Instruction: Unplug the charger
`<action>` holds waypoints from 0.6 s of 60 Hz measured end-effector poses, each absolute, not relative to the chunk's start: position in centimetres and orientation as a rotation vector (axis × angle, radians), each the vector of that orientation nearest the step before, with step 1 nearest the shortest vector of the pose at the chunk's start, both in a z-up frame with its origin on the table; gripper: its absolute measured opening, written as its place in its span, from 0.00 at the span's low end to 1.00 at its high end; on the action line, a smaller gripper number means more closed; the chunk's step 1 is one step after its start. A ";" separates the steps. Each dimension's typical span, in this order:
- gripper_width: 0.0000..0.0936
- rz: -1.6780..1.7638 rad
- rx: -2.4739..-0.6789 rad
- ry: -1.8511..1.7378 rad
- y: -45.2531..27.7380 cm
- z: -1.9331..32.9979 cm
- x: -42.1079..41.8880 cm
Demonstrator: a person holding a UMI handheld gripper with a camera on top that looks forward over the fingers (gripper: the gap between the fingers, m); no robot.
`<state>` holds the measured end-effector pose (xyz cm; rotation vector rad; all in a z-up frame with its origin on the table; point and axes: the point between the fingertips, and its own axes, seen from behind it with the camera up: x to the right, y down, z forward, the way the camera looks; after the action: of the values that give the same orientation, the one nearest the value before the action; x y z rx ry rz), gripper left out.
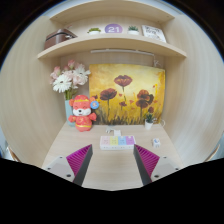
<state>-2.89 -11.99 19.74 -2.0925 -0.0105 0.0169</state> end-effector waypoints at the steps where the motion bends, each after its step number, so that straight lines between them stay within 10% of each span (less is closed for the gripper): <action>1: 0.88 0.027 -2.097 -0.018 -12.4 19.5 -3.4; 36: 0.88 0.072 -2.116 -0.081 -17.0 18.1 -7.1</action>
<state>-7.14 -16.99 18.14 -2.1156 -0.0811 0.0716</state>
